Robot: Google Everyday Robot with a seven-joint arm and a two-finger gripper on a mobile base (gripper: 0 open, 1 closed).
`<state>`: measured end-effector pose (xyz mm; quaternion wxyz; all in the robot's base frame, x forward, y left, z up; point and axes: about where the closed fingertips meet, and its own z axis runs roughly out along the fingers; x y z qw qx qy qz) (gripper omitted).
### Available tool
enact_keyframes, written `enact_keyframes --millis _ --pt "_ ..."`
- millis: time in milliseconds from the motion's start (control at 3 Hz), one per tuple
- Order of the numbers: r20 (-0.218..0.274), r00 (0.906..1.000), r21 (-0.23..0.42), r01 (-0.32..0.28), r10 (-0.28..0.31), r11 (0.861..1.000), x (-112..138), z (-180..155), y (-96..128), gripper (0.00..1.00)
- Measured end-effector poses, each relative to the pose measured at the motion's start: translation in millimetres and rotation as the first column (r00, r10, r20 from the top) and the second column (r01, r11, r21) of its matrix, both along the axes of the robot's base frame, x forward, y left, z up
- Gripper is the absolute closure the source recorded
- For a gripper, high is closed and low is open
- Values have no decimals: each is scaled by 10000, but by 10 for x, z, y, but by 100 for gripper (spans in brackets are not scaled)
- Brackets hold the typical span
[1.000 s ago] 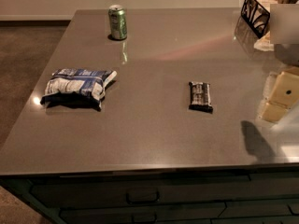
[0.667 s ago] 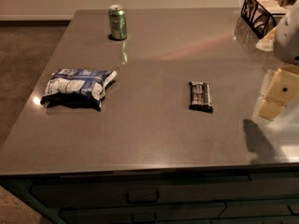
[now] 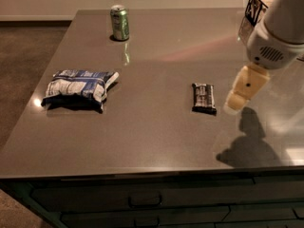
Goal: Pick rxbar chocolate
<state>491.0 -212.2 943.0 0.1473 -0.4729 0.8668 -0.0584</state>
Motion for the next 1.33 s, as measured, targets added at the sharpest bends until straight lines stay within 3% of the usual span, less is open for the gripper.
enact_keyframes --millis 333,667,1000,1333 --pt "57 9891 -58 1472 -1472 9891 212 -227 22 0" --pt "-129 9519 73 3061 -3060 9520 335 -443 -22 0" --pt "-480 8910 452 4534 -4514 8902 415 -636 42 0" --pt "-1012 8187 940 5735 -5653 8138 515 -829 152 0"
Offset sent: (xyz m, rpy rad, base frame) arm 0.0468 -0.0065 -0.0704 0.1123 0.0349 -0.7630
